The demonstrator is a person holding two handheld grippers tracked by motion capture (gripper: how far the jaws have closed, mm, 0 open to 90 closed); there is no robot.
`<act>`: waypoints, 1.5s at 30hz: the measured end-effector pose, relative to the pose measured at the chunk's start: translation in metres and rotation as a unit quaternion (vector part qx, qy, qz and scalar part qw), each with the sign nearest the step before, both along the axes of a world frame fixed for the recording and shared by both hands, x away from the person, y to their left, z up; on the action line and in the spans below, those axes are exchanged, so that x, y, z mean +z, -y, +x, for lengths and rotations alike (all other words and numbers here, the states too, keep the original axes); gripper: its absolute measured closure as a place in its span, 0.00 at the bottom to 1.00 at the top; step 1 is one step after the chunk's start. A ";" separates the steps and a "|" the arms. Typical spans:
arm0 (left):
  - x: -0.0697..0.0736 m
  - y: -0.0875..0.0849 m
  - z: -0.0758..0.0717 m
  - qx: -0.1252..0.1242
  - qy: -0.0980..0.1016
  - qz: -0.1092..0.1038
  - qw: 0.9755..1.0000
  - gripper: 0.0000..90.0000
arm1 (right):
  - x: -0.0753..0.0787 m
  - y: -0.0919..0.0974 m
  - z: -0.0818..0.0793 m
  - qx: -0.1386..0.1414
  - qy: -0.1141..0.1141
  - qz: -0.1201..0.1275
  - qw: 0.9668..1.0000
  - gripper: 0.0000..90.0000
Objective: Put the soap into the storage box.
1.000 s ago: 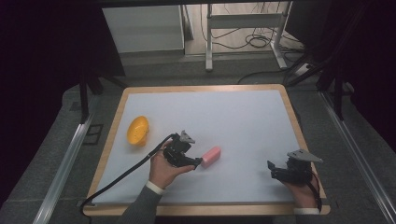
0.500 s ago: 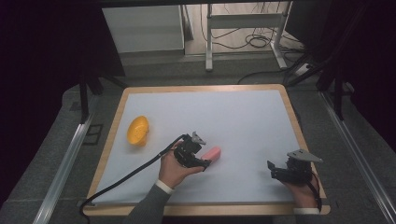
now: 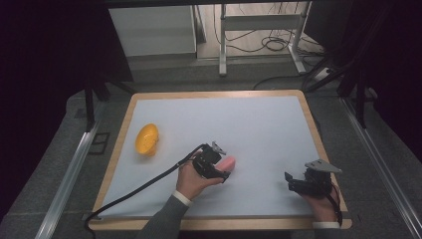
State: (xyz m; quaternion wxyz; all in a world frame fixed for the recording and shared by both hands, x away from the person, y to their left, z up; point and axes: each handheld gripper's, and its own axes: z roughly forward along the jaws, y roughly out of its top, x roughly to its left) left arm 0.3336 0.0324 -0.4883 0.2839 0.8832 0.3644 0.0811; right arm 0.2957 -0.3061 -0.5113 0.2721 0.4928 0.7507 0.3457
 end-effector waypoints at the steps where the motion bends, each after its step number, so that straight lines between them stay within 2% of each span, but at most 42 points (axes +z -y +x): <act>1: -0.001 0.002 0.001 -0.001 -0.002 -0.001 1.000 0.32 | 0.000 0.000 0.000 0.000 0.000 0.000 1.000 0.11; 5: -0.006 0.010 0.004 -0.003 0.001 0.004 1.000 0.33 | -0.001 0.000 0.000 0.000 -0.001 -0.001 1.000 0.11; 8: -0.010 0.013 0.006 0.004 0.002 0.004 1.000 0.43 | 0.000 0.001 0.000 0.000 0.000 -0.003 1.000 0.11; 10: -0.012 0.013 0.008 0.007 0.003 0.010 1.000 0.44 | 0.000 0.001 0.000 -0.001 0.002 -0.002 1.000 0.11; 12: -0.015 0.014 0.008 0.014 0.004 0.011 1.000 0.52 | 0.000 0.002 0.000 -0.002 0.002 -0.002 1.000 0.11; 13: -0.015 0.014 0.008 0.017 0.004 0.009 1.000 0.52 | 0.000 0.002 0.000 -0.002 0.001 -0.002 1.000 0.11; 16: -0.016 0.015 0.008 0.018 0.002 0.002 1.000 0.60 | -0.001 0.002 0.001 -0.004 0.000 -0.004 1.000 0.11; 17: -0.016 0.015 0.008 0.018 0.002 0.000 1.000 0.66 | 0.000 0.002 0.001 -0.004 0.000 -0.003 1.000 0.11; 18: -0.016 0.015 0.008 0.019 0.003 -0.001 1.000 0.66 | 0.000 0.002 0.001 -0.004 0.000 -0.003 1.000 0.11; 23: -0.017 0.016 0.007 0.022 0.010 -0.003 1.000 0.67 | 0.000 0.002 0.000 -0.003 0.001 -0.004 1.000 0.11; 28: -0.015 0.014 0.008 0.019 0.007 -0.004 1.000 0.67 | 0.000 0.002 0.000 -0.004 0.001 -0.003 1.000 0.11; 40: -0.002 0.003 0.006 0.018 0.014 0.002 1.000 0.67 | 0.001 0.003 0.000 -0.006 0.002 -0.002 1.000 0.11; 45: 0.005 -0.007 0.006 0.026 0.017 -0.012 0.999 0.67 | 0.002 0.003 0.000 -0.006 0.003 -0.001 1.000 0.11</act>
